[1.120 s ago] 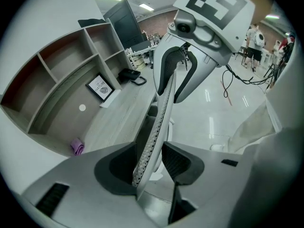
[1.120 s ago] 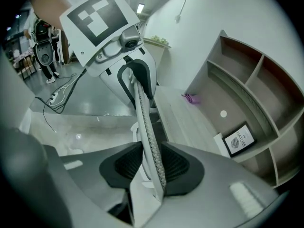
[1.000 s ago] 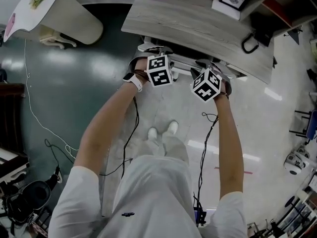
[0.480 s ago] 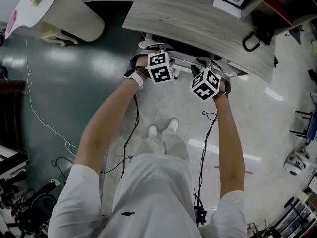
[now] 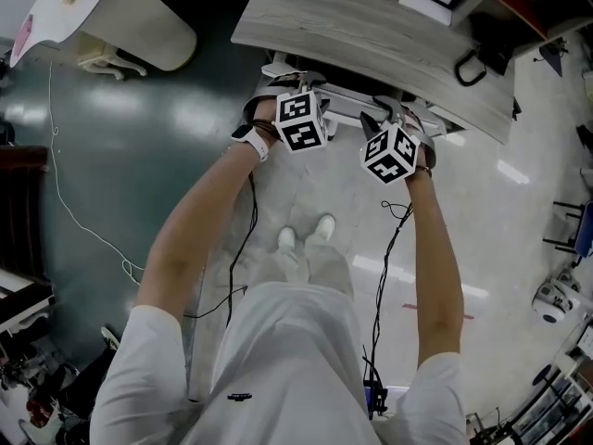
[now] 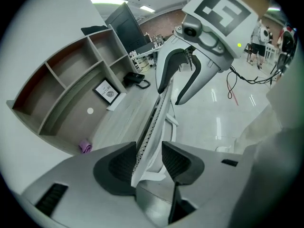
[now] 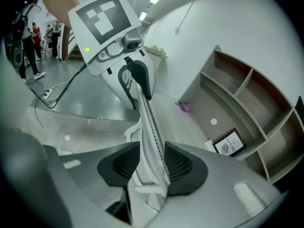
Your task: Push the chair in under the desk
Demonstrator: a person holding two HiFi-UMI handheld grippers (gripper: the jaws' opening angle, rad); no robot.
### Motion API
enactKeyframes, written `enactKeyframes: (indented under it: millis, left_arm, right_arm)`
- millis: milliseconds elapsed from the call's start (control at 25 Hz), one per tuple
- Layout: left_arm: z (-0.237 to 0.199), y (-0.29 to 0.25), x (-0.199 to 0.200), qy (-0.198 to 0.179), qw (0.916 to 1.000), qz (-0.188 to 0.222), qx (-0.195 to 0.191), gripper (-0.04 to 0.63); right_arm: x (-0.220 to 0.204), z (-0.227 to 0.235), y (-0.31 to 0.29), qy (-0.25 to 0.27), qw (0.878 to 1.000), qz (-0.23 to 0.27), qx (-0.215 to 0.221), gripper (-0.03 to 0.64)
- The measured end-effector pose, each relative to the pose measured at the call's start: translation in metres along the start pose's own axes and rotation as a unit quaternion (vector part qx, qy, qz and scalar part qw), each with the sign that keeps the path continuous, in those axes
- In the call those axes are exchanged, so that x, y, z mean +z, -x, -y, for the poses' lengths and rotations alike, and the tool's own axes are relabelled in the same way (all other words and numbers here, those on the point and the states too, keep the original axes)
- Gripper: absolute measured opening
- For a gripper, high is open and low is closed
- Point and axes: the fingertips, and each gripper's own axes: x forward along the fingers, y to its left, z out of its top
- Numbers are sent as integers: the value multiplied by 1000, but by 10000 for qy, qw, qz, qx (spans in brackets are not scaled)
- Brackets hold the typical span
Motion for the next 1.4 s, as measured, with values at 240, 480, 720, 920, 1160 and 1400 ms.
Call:
enactKeyframes:
  millis: [240,480,720,920,1160,1400]
  left_arm:
    - [8,33,13,97,9989,327,309,130]
    - [23,81,31,636,9915,965,604,81]
    - [41,135,32,1190,9786,1357,984,30]
    - [63,180,28,1751,9635,1692,1111,11]
    - [90,238,17,2451,9395,2103,1146,8]
    - [113,294,-6,2907,9165,2359,1407,8]
  right_arm:
    - [11,-4,34,-51,9989,347,-297,170]
    - [19,-7,77,-504,9947,593,-678,136]
    - [28,-22,128,-932,9876,766,-1001,81]
    - [34,-41,171,-1234,9810,902,-1194,57]
    - [41,-66,218,-1601,9707,1113,-1406,43]
    - [48,-93,263,-1736,9630,1245,-1642,43]
